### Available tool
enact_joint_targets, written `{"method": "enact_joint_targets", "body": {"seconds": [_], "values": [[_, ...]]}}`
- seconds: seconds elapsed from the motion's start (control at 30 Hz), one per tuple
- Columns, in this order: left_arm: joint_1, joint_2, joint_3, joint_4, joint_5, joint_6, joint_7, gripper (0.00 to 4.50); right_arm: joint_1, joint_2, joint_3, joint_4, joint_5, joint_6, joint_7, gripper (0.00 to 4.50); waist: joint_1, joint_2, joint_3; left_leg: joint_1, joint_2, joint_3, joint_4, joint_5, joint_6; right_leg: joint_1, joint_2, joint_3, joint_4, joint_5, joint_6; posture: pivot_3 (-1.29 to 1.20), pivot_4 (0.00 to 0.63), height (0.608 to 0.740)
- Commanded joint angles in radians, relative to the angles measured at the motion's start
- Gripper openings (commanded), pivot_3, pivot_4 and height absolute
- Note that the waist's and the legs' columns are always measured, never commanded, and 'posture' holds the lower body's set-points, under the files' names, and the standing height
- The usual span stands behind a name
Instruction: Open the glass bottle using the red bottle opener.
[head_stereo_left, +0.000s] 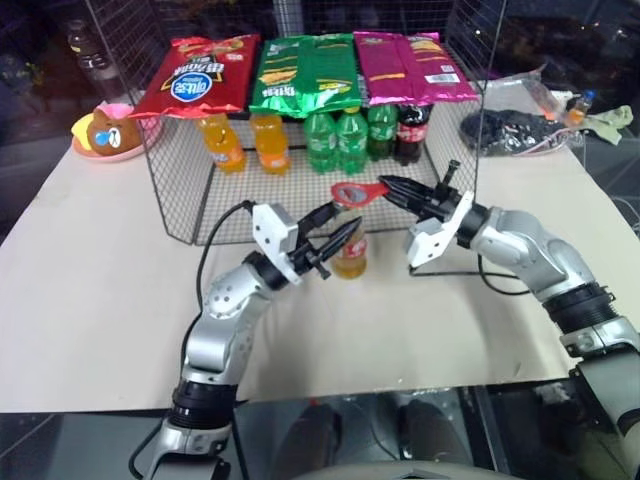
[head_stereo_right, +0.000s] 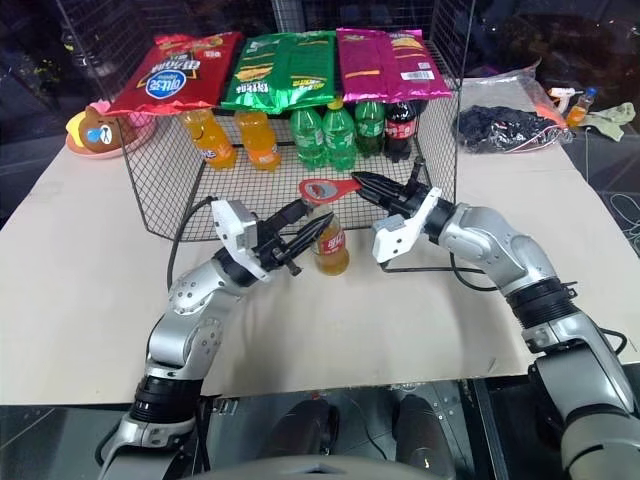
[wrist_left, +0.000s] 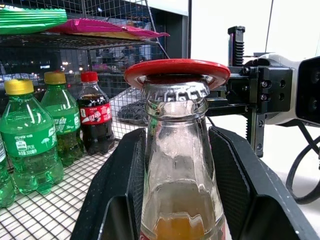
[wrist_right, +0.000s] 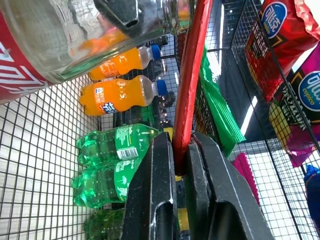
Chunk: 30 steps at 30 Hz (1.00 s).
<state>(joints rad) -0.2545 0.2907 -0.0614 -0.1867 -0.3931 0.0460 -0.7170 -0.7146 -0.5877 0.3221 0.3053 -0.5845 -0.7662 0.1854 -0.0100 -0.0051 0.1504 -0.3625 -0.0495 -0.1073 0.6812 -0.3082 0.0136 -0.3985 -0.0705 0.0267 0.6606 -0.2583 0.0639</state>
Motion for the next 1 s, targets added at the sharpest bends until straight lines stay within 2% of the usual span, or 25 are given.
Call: {"method": "enact_joint_targets", "body": {"seconds": [0.03,0.63,0.83,1.0], "values": [[-0.003,0.006,-0.039,0.065,0.044,0.019,-0.011,1.79,-0.051,-0.026,-0.085,-0.030,0.013,0.004,-0.050,0.00,0.000,0.000,0.000,0.000,0.000,0.000,0.000,0.000,0.000,0.000,0.000,0.000,0.000,0.000,0.000,0.00,0.150,0.740],[-0.009,-0.004,-0.061,0.107,0.044,0.014,-0.026,1.79,-0.046,-0.076,-0.133,-0.044,-0.015,0.016,-0.108,0.00,-0.003,0.000,0.000,0.002,0.000,0.000,-0.001,0.000,0.000,0.001,0.000,0.000,0.000,0.000,0.000,0.00,0.150,0.740],[0.003,0.001,-0.051,0.096,0.042,0.016,-0.022,1.79,-0.009,-0.016,-0.181,-0.047,0.111,0.076,-0.094,0.00,-0.002,0.000,0.000,0.001,0.000,0.001,-0.001,0.000,0.000,0.001,0.000,0.000,-0.001,0.000,0.000,0.00,0.150,0.740],[0.012,0.006,-0.040,0.080,0.032,0.020,-0.021,1.79,0.043,0.057,-0.177,-0.077,0.241,0.162,-0.018,0.00,-0.003,0.000,0.000,0.002,0.001,0.000,-0.002,0.000,0.000,0.001,0.000,0.000,-0.001,0.000,0.000,0.00,0.150,0.740]]}}
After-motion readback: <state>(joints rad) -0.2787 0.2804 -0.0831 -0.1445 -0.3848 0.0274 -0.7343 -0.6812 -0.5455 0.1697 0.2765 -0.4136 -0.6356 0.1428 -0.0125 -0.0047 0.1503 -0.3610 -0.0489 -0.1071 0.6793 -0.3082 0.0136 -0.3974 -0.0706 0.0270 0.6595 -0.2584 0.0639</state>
